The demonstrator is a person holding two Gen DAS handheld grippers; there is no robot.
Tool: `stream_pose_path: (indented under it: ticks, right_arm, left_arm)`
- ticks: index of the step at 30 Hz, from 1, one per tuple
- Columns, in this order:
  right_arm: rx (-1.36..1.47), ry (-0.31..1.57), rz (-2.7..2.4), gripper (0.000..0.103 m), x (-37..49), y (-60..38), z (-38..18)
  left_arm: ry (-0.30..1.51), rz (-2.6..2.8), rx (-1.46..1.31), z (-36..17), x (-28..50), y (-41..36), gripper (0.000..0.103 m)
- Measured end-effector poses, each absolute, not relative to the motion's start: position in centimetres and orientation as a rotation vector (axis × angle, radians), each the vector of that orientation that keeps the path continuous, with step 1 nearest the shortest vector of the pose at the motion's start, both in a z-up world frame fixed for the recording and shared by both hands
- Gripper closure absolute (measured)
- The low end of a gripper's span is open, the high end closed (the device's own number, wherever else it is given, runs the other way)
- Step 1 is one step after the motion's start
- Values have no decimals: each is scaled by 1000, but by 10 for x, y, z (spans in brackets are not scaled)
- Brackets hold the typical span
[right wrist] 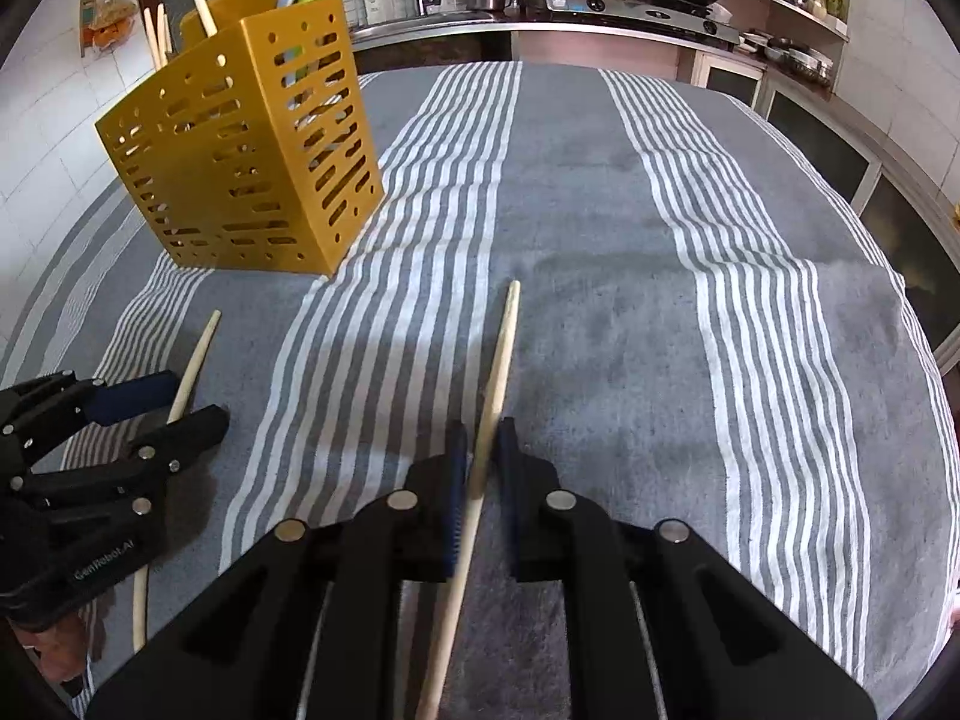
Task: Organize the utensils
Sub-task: 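Grasp a wooden chopstick with the right tool while the left tool grasps another chopstick, then lift both chopsticks upright and carry them above the yellow holder with both tools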
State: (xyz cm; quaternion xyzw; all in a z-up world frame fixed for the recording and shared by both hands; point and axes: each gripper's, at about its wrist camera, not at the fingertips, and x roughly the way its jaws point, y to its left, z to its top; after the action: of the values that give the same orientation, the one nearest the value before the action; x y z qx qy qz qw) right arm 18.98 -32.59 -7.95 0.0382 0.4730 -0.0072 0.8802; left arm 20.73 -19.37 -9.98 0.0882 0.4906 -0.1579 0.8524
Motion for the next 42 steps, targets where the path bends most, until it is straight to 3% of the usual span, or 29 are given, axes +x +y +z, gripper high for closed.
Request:
stream_pose_path:
  ticks: [3, 5, 7, 8, 13, 42]
  right_arm:
    - [94, 992, -16, 91, 192, -327, -80]
    - [91, 991, -21, 91, 193, -327, -80]
    - [105, 991, -25, 91, 193, -329, -81]
    - [125, 991, -27, 92, 192, -332, -81]
    - [136, 987, -25, 97, 188, -333, -79]
    - [229, 727, 89, 97, 135, -324, -30]
  left_arm:
    - [1041, -346, 147, -100, 211, -188, 61]
    - [1030, -349, 141, -99, 212, -185, 68]
    - [1026, -348, 110, -96, 211, -175, 92]
    - [1033, -362, 80, -95, 211, -170, 98]
    - [1041, -408, 6, -95, 205, -148, 99]
    - [865, -409, 15, -39, 161, -102, 98]
